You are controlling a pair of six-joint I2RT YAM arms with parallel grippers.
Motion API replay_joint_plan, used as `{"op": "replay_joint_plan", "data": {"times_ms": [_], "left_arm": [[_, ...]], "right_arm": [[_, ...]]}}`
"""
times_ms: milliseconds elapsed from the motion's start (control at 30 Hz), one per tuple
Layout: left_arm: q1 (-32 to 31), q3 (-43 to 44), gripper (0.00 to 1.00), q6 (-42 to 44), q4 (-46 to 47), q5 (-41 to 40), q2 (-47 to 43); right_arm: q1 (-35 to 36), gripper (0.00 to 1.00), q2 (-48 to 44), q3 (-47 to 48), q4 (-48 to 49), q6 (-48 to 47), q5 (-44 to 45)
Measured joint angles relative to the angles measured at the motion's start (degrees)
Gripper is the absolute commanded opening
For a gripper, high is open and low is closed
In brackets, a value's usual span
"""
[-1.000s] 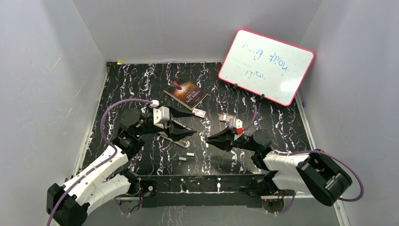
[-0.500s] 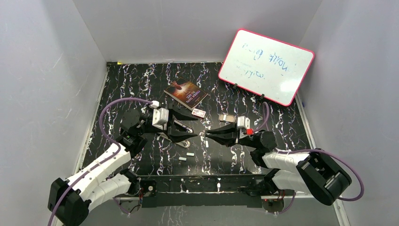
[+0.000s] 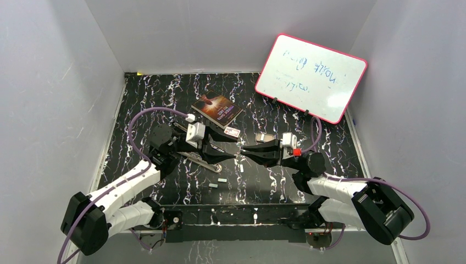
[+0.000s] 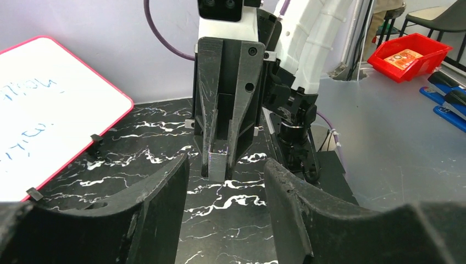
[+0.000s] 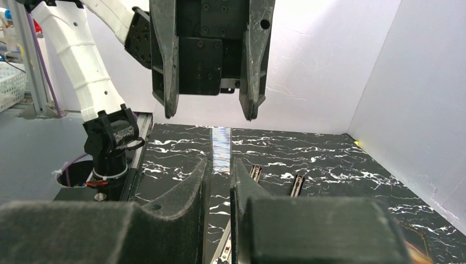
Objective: Load the staples into the stapler
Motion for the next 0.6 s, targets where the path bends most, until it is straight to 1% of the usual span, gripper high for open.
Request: {"op": "replay_joint_plan", "data": {"times_ms": [600], "left_arm": [[-2.8, 1.0, 0.38, -0.5, 2.3, 0.4, 3.3]], "right_arm": [[0.0, 0.00, 0.1, 1.2, 0.4, 1.6, -2.0]]}}
